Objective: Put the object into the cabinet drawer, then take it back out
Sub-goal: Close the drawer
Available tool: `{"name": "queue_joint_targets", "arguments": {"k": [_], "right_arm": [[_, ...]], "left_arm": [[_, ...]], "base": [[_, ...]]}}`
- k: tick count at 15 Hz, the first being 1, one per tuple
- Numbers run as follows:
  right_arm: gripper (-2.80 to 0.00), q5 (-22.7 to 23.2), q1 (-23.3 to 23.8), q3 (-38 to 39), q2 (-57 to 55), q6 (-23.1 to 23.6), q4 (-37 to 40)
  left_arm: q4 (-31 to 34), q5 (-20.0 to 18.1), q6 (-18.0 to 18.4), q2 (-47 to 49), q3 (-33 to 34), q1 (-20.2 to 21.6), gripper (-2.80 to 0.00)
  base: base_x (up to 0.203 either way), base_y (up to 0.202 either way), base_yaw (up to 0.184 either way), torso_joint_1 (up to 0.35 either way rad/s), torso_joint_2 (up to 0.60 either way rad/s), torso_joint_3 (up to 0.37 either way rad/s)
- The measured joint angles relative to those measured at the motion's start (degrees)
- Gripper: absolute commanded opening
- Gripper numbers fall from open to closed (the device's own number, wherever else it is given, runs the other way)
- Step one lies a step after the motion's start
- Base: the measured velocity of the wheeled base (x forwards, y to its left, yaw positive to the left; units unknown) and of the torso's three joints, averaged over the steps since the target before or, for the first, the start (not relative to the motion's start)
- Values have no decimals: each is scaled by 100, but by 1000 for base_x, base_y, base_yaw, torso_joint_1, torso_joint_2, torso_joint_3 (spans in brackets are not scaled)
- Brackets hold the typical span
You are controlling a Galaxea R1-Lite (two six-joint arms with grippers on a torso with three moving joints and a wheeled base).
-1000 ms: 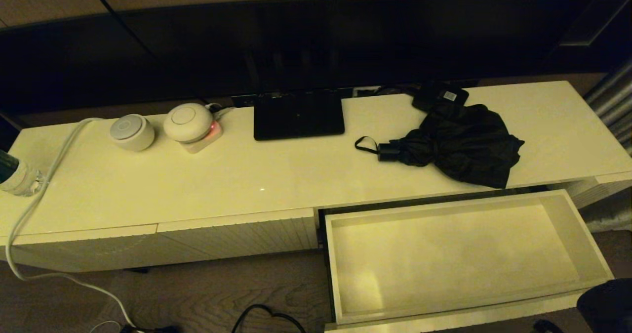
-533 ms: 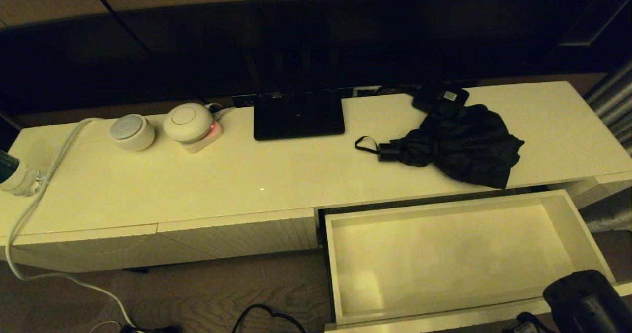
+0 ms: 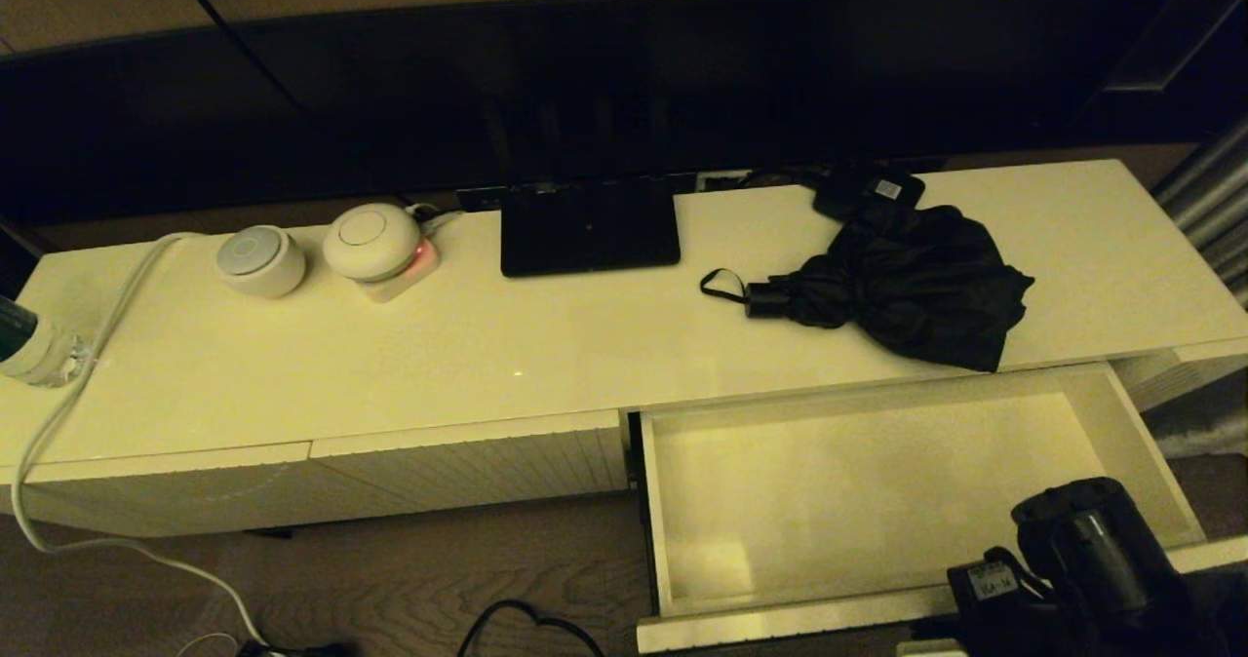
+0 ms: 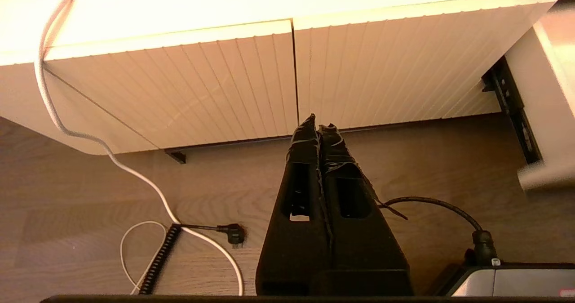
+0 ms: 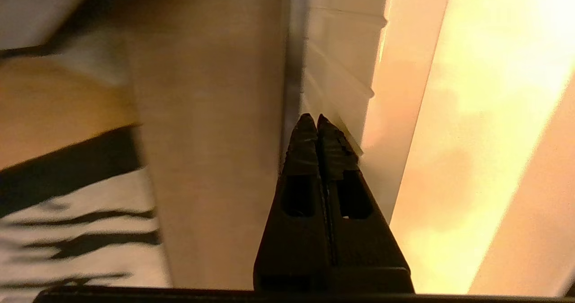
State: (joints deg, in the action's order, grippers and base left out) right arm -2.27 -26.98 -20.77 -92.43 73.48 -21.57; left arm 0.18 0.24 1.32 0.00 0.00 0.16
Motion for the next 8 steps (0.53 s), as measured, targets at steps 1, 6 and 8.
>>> {"name": "queue_joint_targets", "arguments": {"k": [1,6,8], "right_arm": [[-280,-147,41,-137,-55,0,-73],[-280,-751,132,-634,-287,-6,-421],[-280,-889,205,-908,-404,-4,-687]], "left_arm": [[0,0,2,0,0,0,-280],[-2,0,-2,0,0,0,-280],[-2,0,-2,0,0,0,-280]], "base": [[0,0,0,0,0,0],[0,0,0,0,0,0],[0,0,0,0,0,0]]}}
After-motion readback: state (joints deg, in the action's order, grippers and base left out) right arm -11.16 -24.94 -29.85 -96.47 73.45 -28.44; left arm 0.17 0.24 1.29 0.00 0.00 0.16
